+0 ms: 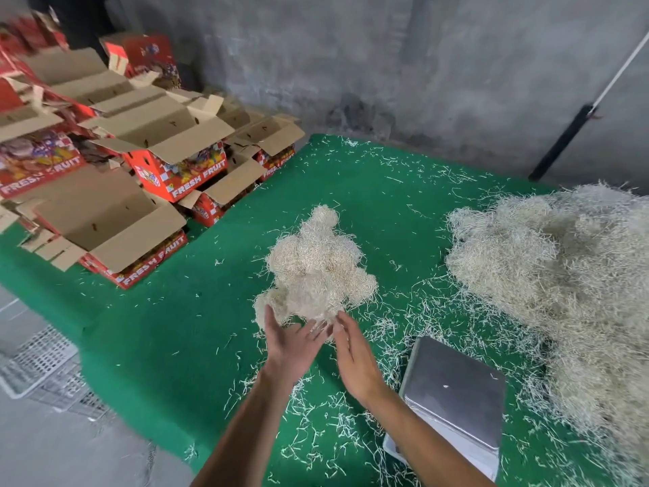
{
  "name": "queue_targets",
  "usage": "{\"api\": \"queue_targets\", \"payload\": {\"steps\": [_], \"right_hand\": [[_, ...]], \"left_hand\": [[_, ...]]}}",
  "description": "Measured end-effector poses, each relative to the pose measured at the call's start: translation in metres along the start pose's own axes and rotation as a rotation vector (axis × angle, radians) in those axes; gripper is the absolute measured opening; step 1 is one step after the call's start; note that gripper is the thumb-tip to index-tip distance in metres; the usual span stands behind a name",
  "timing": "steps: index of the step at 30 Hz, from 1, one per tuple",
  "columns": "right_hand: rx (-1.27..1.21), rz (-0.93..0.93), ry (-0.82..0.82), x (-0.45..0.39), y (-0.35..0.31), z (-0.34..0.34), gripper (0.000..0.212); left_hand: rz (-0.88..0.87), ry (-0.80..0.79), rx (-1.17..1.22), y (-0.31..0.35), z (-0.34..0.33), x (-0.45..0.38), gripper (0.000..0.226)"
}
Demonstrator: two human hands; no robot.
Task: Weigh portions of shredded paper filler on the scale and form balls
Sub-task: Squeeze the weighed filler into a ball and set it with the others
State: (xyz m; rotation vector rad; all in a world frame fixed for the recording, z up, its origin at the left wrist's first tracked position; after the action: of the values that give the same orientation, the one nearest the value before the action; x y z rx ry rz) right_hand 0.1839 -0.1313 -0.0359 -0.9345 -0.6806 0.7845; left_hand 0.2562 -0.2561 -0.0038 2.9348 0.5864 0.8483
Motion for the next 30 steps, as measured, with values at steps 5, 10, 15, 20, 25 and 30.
{"api": "queue_targets", "payload": {"steps": [5, 10, 15, 20, 25, 30], "right_hand": [[-0.025, -0.027, 0.071, 0.009, 0.021, 0.013, 0.057], [-0.136, -0.068, 0.282, 0.033, 0.049, 0.085, 0.048], [-0.224, -0.11, 0.631, 0.082, 0.09, 0.205, 0.06], [-0.211, -0.16, 0.829, 0.151, 0.124, 0.295, 0.053], [-0.124, -0.184, 0.941, 0.21, 0.149, 0.365, 0.051], [0.335, -0.195, 0.946, 0.233, 0.161, 0.462, 0.056]], "left_hand": [[0.057, 0.121, -0.433, -0.053, 0.036, -0.011, 0.062], [0.11, -0.071, -0.638, -0.111, -0.004, -0.039, 0.055], [0.226, -0.301, -0.717, -0.19, -0.062, -0.073, 0.055], [0.371, -0.474, -0.85, -0.302, -0.099, -0.08, 0.053], [0.197, -0.562, -1.307, -0.399, -0.147, -0.083, 0.035], [-0.159, -0.752, -1.888, -0.47, -0.221, -0.108, 0.03]]}}
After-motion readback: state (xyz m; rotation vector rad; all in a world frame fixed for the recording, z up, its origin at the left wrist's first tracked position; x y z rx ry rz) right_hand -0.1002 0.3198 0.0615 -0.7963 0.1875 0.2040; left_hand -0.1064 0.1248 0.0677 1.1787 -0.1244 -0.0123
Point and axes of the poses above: each hand's wrist, its own x-axis away from the middle knuckle, its own z-axis out of the back of the hand, y = z × x, the point moved 1 cm from there along -x, towards the middle knuckle, and after that the axes turned 7 degrees about -y, right-handed, at the moved point
